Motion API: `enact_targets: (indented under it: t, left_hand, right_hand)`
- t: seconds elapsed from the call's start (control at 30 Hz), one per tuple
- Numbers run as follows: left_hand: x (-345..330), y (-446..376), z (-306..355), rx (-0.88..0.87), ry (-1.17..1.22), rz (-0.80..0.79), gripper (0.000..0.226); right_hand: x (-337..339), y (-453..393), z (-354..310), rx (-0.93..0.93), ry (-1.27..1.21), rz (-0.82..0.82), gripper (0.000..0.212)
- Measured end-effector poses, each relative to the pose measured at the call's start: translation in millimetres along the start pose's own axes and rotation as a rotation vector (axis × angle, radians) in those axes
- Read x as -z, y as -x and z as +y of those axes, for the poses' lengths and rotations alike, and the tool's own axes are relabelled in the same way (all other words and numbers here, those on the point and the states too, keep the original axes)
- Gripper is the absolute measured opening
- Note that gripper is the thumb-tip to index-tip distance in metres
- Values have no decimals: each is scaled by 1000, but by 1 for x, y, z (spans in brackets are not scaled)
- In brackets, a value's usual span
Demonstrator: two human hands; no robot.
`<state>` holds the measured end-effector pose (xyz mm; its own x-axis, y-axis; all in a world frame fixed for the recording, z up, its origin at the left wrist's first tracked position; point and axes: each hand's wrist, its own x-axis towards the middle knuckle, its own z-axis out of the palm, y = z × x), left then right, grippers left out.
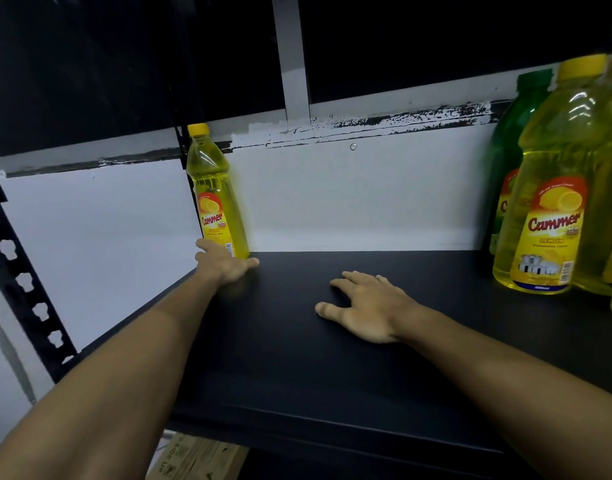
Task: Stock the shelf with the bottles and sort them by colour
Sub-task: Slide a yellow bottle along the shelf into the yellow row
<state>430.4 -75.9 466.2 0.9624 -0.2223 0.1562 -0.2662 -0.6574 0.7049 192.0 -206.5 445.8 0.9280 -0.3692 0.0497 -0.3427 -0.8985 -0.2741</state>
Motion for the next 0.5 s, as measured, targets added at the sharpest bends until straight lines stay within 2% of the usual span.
enact_targets:
  t: [0.1,0.27,0.4,0.5]
  left_hand:
    - [2,38,3,-126,-102,-66,115]
    - [3,109,18,-311,-211,-236,91]
    - [-4,152,33,-431,-219,-333,80]
    - [-15,175,49,-487,-197,-395,73]
  right_hand:
    - [3,7,-3,-25,16,27,73]
    - [8,28,0,-50,46,61,66]
    - [14,59,17,-77,7,106,60]
    - [26,90,40,-118,5,202,55]
